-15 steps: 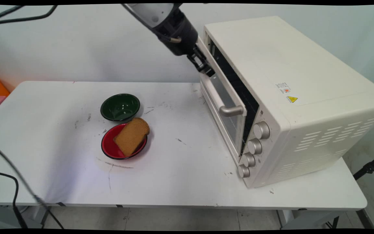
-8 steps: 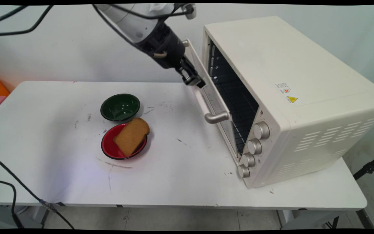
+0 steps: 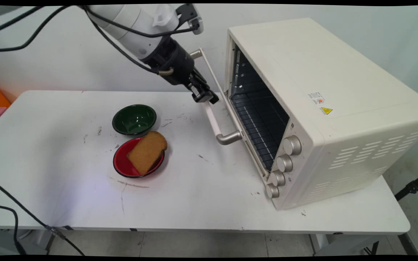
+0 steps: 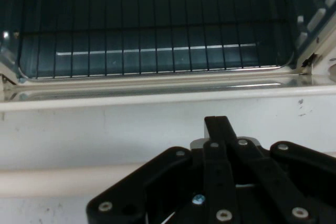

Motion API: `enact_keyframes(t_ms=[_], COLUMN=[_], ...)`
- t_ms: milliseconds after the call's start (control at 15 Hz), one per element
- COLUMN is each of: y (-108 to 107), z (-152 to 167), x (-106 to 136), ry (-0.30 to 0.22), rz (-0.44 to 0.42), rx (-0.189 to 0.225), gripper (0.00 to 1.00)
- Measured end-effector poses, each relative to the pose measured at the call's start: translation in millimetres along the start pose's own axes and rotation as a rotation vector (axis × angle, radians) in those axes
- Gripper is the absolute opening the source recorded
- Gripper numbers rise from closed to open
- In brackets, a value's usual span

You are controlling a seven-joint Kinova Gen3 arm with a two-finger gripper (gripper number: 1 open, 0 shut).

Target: Open the oven

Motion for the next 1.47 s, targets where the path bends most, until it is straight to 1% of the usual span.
enact_keyframes(t_ms=[333, 867, 1467], y=[-8.3, -15.4, -23.2], z=[-2.3, 2.8, 16.9], x=[-22.5, -64.0, -109.2], ry=[0.014, 0.035, 0.076], rz=[-0.018, -0.032, -0.01], rx=[0.013, 0.009, 0.01], gripper=[0.0, 0.0, 0.0])
